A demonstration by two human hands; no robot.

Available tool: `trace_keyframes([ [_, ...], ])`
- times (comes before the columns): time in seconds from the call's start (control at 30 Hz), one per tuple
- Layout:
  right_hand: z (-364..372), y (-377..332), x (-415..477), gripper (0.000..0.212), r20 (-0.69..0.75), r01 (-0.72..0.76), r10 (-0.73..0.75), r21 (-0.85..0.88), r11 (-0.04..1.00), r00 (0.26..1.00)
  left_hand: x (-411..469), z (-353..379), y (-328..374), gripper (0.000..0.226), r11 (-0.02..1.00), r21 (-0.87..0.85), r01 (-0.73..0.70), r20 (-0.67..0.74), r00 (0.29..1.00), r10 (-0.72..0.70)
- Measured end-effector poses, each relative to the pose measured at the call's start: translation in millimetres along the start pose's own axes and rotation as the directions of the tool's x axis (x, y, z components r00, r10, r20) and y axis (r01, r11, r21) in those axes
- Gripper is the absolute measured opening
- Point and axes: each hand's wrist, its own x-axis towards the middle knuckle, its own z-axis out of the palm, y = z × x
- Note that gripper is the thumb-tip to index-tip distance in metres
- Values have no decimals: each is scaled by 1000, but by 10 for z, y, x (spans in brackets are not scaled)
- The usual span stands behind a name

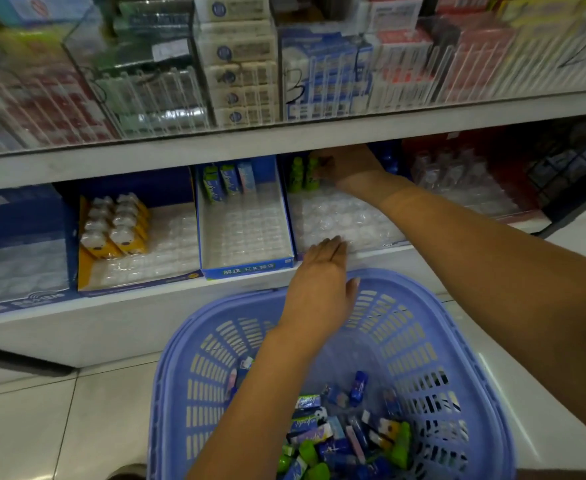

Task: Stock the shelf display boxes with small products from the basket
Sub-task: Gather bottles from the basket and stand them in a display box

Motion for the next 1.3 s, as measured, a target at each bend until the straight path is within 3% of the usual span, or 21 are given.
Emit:
trace_keyframes([
  [0.07,-21,-13,-99,17,10,-11,11,39,999,1000,-84,-42,28,48,992,-120,-26,-102,995,14],
  [0.13,-6,-5,-376,35,-116,-2,7,42,999,993,-203,-25,27,26,969,-229,-97,-359,933,9],
  [0.2,80,63,-830,20,-267,101,-89,30,994,960,-327,83,-47,20,959,-279,-42,-433,897,-87],
  [0.23,133,115,-1074,17,-232,132,-124,18,991,965,-377,173,-114,21,957,-287,40,-365,919,-149],
  [0.3,307,215,-1480,17,89,66,-64,-19,998,994,-471,422,-297,23,951,-189,245,-98,959,-267],
  [0.37,630,332,-1743,14,472,-14,74,-128,992,879,-623,691,-498,22,932,-25,361,184,918,-350],
  [0.4,830,402,-1836,15,587,-24,122,-172,985,801,-725,812,-583,22,926,27,377,311,877,-366],
  [0.5,1410,680,-2127,7,761,-30,238,-277,961,603,-1027,1092,-743,18,911,106,399,557,735,-387],
  [0.57,1707,903,-2299,7,821,77,302,-384,920,485,-1172,1196,-761,8,911,114,395,654,660,-368],
  [0.67,1938,1203,-2454,29,841,205,368,-472,858,397,-1274,1288,-716,10,917,155,368,752,558,-351],
  [0.73,1990,1291,-2474,29,837,225,384,-491,842,388,-1301,1359,-691,22,932,201,303,786,518,-338],
  [0.83,2072,1347,-2445,31,857,298,378,-485,822,351,-1317,1452,-654,33,944,244,223,790,519,-327],
  [1.0,2138,1401,-2413,37,864,319,375,-479,818,336,-1293,1476,-675,28,947,239,214,794,518,-318],
  [1.1,1981,1428,-2281,32,878,134,360,-418,899,316,-1246,1440,-695,21,938,258,232,798,497,-342],
  [1.2,1711,1406,-2111,28,846,-150,310,-272,951,434,-1153,1327,-699,37,924,244,295,792,490,-365],
  [1.3,1444,1302,-1988,29,801,-419,247,5,908,545,-980,1064,-724,35,869,102,485,757,528,-384],
])
